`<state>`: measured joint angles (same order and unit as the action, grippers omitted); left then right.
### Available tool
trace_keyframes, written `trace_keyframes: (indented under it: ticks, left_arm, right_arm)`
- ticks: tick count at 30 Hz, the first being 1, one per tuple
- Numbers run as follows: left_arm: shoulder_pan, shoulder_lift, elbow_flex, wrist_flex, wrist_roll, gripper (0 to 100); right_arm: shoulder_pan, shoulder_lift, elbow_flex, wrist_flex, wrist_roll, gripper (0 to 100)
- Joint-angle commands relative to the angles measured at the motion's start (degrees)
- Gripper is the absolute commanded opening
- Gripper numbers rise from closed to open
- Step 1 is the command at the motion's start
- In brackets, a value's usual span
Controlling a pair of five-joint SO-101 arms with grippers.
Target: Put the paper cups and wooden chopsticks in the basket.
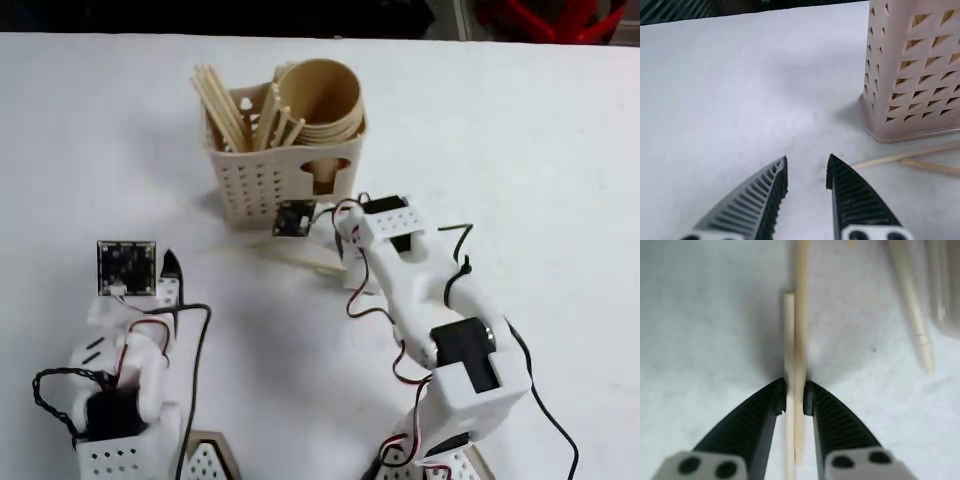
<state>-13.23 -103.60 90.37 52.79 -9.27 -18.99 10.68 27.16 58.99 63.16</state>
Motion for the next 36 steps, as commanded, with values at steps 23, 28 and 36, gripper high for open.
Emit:
trace_keyframes:
  ticks: [23, 28, 36]
  left_arm:
    - [-0.5, -0.7, -0.3, 0.4, -0.7, 14]
    - [-0.5, -0.7, -0.3, 0.4, -0.7, 14]
    - [-0.5, -0.7, -0.3, 0.4, -0.7, 14]
  right_arm:
    - [-3.7, -35.0, 20.2, 1.5, 1.8, 1.8]
    - [-5.8, -34.6, 21.9, 1.5, 1.7, 2.3]
    - [-6.1, -29.3, 21.5, 1.0, 1.7, 25.5]
